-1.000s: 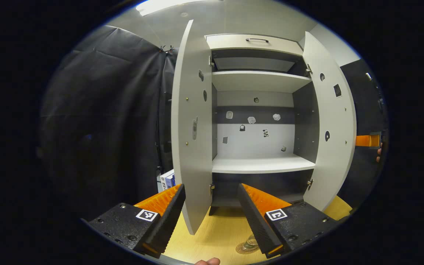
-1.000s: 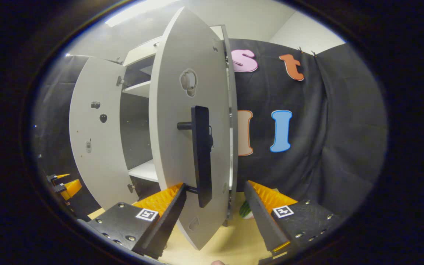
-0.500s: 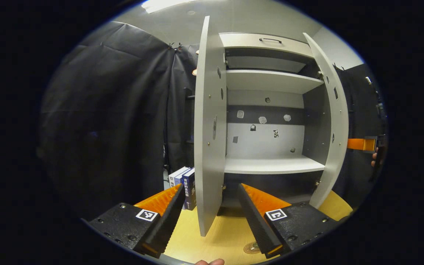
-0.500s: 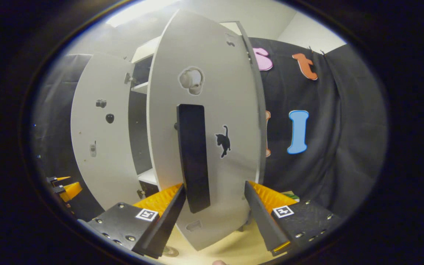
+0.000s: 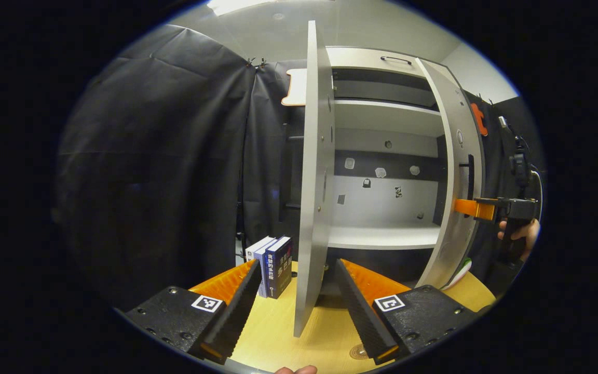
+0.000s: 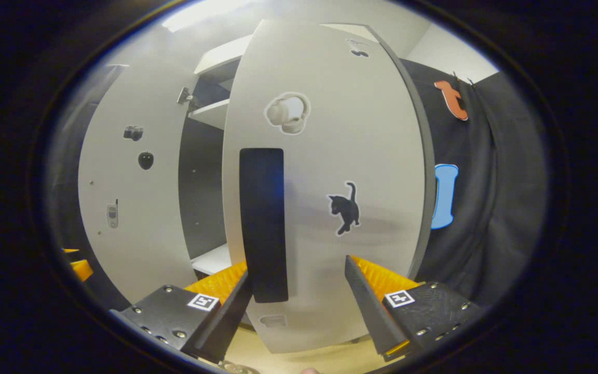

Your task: Grasp the bottle in the cabinet with the left hand and place it on the coaster, then close the right door with the right hand and the left door with the left hand.

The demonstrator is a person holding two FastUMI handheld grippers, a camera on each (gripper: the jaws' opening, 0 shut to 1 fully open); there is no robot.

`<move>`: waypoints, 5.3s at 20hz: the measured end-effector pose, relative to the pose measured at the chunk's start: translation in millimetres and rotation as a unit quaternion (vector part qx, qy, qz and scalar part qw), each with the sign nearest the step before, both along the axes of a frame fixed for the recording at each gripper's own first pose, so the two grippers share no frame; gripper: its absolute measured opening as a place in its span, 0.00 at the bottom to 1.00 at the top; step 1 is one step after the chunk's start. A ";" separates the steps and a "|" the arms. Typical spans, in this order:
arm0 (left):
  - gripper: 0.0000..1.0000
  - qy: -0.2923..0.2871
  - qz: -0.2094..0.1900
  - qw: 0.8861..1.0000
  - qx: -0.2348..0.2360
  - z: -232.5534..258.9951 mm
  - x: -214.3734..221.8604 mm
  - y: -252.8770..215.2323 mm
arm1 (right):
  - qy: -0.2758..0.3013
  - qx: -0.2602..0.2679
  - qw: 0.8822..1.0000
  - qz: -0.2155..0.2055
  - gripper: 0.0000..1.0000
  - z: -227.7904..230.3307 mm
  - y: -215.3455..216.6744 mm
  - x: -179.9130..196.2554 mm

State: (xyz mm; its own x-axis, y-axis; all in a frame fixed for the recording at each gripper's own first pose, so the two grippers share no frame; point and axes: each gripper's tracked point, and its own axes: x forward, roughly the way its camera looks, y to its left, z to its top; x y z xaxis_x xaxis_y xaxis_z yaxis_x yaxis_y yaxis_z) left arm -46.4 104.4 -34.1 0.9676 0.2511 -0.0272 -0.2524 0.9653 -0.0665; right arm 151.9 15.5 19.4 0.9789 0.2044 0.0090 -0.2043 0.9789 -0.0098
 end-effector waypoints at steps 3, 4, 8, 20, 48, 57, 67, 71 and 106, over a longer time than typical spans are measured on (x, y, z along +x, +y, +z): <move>0.91 0.003 0.000 1.000 0.001 -0.6 5.5 8.6 | -0.002 -0.006 1.000 -0.003 1.00 0.5 11.6 16.7; 0.89 0.006 0.000 1.000 -0.001 -1.5 6.3 10.7 | -0.004 -0.007 1.000 -0.005 1.00 0.6 14.3 22.7; 0.91 0.012 0.003 1.000 -0.006 -3.0 8.1 21.9 | -0.005 0.002 1.000 -0.017 1.00 0.3 19.5 40.8; 0.90 0.020 -0.015 1.000 -0.006 -0.6 22.0 43.8 | -0.014 0.004 0.996 -0.092 1.00 1.5 26.5 58.8; 0.91 -0.021 -0.126 0.992 -0.011 64.0 57.4 56.3 | 0.013 -0.029 0.995 -0.099 1.00 -25.1 16.6 3.7; 0.91 -0.015 -0.149 0.989 0.005 66.5 59.9 33.9 | 0.026 -0.027 0.995 -0.090 1.00 -41.8 9.7 -28.7; 0.91 -0.016 -0.201 0.979 0.002 67.0 73.9 -31.5 | 0.035 -0.014 0.994 -0.107 0.97 -44.7 -28.4 -64.7; 0.91 -0.019 -0.204 0.979 0.008 65.5 87.4 -50.2 | 0.032 -0.012 0.993 -0.111 0.97 -40.6 -41.7 -75.3; 0.94 -0.047 -0.195 0.979 0.030 76.8 206.1 -185.4 | 0.030 0.007 0.995 -0.090 1.00 -23.8 -75.9 -104.8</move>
State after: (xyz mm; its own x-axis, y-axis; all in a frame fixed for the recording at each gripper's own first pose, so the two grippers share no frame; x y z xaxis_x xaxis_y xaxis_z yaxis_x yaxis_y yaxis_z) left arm 159.8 -81.0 42.8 0.9876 -0.1404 0.0696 0.1416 0.9899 -0.0120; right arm 47.1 -60.4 -4.4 0.9985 0.0261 -0.0485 -0.0256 0.9996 0.0105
